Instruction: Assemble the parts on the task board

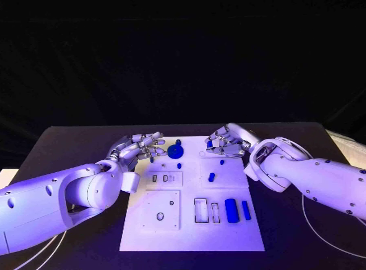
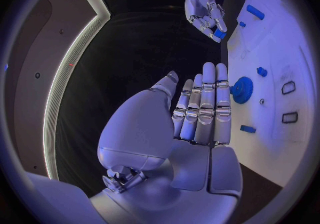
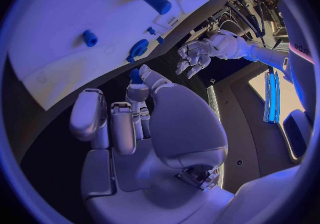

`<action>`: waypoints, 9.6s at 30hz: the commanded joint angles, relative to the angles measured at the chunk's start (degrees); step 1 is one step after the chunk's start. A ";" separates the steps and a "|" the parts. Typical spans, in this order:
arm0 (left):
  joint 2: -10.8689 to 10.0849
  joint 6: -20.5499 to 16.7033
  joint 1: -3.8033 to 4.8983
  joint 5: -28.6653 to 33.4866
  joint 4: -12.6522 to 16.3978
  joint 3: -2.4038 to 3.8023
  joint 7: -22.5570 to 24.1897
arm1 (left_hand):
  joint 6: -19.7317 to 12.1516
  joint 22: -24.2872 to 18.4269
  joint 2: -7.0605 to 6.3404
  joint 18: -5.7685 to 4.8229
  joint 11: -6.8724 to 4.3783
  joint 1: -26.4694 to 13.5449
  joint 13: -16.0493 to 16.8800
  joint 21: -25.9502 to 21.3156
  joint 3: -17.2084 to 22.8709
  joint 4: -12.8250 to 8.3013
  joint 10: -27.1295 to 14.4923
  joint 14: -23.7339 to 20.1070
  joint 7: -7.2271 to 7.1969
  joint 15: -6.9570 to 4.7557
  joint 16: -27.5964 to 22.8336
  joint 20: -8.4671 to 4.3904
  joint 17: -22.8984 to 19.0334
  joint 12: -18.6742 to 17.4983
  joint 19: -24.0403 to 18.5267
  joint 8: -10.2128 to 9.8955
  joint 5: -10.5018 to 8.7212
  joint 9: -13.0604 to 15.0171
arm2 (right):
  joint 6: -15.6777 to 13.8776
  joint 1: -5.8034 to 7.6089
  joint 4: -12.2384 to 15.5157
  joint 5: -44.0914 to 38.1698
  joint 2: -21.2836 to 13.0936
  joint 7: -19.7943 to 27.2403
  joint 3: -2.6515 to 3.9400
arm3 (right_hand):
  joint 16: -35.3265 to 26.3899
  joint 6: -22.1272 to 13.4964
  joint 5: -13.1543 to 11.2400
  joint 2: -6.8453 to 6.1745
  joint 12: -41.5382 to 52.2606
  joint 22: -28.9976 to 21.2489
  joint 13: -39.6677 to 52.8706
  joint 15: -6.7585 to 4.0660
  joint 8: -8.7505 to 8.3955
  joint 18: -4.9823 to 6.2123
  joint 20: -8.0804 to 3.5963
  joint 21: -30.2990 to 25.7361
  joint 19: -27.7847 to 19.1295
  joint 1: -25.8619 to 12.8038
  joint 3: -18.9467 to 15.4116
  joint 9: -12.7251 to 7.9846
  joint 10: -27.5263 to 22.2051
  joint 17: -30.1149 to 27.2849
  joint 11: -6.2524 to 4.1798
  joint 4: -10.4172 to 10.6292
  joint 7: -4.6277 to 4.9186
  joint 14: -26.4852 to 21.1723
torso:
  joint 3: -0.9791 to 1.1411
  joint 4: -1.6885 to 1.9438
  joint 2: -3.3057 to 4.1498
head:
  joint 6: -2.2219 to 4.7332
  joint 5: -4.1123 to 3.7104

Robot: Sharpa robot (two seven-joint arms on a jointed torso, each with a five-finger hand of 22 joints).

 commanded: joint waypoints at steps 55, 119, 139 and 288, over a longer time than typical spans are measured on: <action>0.94 0.59 0.00 0.87 0.02 0.03 1.55 | -1.00 -0.96 -0.50 -0.14 0.64 -0.16 -0.41 -1.92 1.78 -0.81 -1.63 -3.45 0.80 1.34 -4.31 1.11 -1.43 -0.11 -3.43 -0.36 0.22 -0.03 | 8.73 -4.86 -1.87 -17.37 15.27 -16.29 -2.07 | -0.68 1.24 1.66 -2.08 -0.93 -0.31 -0.11 -0.49 -0.70 -0.92 -0.44 -0.45 0.20 -2.85 0.33 0.93 0.70 3.64 -0.15 -1.21 -0.65 3.82 | -1.45 0.59 -1.43 | -3.44 3.32; 0.65 -2.81 -0.14 -4.31 -0.85 0.03 -3.90 | 1.06 7.33 -2.21 0.11 -4.00 -2.52 3.19 13.25 4.80 -1.33 7.93 15.34 -2.53 -4.30 27.34 -4.32 22.37 6.94 9.78 0.80 0.11 0.31 | -2.72 -3.15 7.88 -13.39 4.46 5.09 -0.96 | -1.16 -5.93 3.04 -5.68 -3.83 -3.31 -3.10 1.44 -3.76 -0.39 1.37 -2.38 -1.57 -6.73 -8.97 -1.43 -4.44 3.48 2.06 2.94 1.62 3.48 | -1.54 0.51 -2.06 | -3.52 3.28; 0.66 17.17 5.12 -46.23 -3.93 0.03 -47.46 | -0.76 42.70 -1.15 -3.18 -7.45 -13.27 45.11 47.29 -5.58 8.73 3.66 20.93 -6.82 -6.92 65.27 -6.87 61.42 54.19 13.19 20.69 -2.16 14.82 | -0.17 4.47 12.88 -5.38 -13.15 -0.49 -0.79 | -2.21 -3.91 4.89 -2.74 -2.58 -4.32 -2.57 0.98 -2.30 -0.20 1.00 -3.01 -1.91 -2.33 -8.83 -1.35 -3.79 2.02 1.51 3.08 1.18 3.20 | -0.15 -0.85 -4.93 | -5.07 5.34; 14.09 27.92 5.57 -65.41 -14.85 -0.35 -57.45 | -5.17 67.82 -8.00 -7.26 -10.83 -8.58 71.24 62.46 32.51 1.70 18.48 23.23 -10.36 -9.86 69.62 -9.51 67.33 72.45 23.40 34.27 1.68 39.71 | 3.42 4.51 10.43 -7.07 -11.27 -4.80 -1.30 | -4.18 -4.60 5.94 -3.28 -5.99 -7.56 -6.22 0.99 -2.15 0.30 1.00 -5.19 -3.09 -0.86 -8.91 -1.58 -5.63 -0.36 1.58 4.66 1.30 2.73 | -0.07 -0.86 -4.75 | -7.99 5.61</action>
